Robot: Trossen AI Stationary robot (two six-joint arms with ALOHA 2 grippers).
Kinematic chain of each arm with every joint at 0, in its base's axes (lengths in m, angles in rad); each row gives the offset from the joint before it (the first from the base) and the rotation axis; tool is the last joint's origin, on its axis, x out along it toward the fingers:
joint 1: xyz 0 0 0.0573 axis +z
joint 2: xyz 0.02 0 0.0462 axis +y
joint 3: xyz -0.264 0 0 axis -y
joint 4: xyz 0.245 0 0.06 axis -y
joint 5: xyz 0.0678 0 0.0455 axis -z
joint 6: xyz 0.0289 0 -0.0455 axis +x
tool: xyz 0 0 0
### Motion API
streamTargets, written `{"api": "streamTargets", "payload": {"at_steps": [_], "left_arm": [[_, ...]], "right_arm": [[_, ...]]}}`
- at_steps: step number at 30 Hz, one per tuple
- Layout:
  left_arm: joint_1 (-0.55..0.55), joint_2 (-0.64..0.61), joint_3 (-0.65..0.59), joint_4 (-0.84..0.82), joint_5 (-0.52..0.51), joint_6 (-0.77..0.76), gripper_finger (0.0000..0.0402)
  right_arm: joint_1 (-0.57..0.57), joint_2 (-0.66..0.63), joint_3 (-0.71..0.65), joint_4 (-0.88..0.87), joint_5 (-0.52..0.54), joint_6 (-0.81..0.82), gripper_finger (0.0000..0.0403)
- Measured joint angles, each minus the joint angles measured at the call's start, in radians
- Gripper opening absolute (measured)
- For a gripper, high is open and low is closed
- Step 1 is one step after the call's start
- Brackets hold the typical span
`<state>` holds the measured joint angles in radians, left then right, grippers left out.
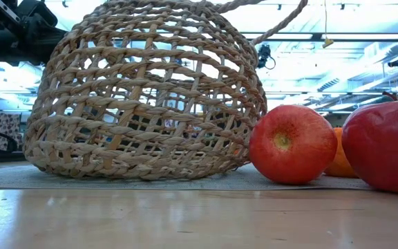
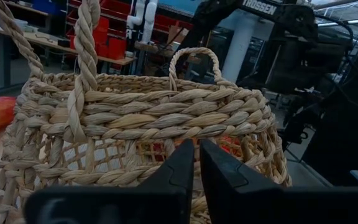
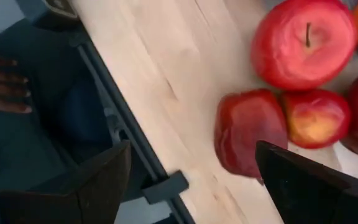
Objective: Build produce basket
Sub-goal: Put the bottom dark red apple into the basket
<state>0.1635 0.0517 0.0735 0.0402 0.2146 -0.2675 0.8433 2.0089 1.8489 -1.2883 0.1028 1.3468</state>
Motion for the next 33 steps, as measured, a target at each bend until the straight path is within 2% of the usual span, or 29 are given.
{"api": "streamTargets", "payload": {"at_steps": [5, 14, 17, 24, 33], "left_arm": [[0.000, 0.000, 0.000, 0.000, 0.000, 0.000, 0.0028], [0.000, 0.000, 0.000, 0.000, 0.000, 0.000, 0.0035], [0.000, 0.000, 0.000, 0.000, 0.000, 0.000, 0.0032], [0.000, 0.000, 0.000, 0.000, 0.000, 0.000, 0.0030], [0.000, 0.000, 0.000, 0.000, 0.000, 0.000, 0.0032]], "right_arm": [[0.010, 0.004, -0.020, -0.041, 0.005, 0.008, 0.0348], [0.008, 0.004, -0.123, 0.007, 0.008, -0.167, 0.0348], [0.008, 0.004, -0.142, 0.010, 0.009, -0.169, 0.0348], [0.018, 0.003, -0.215, 0.061, 0.083, -0.098, 0.0350], [0.019, 0.003, -0.283, 0.113, 0.061, -0.098, 0.0390]]}}
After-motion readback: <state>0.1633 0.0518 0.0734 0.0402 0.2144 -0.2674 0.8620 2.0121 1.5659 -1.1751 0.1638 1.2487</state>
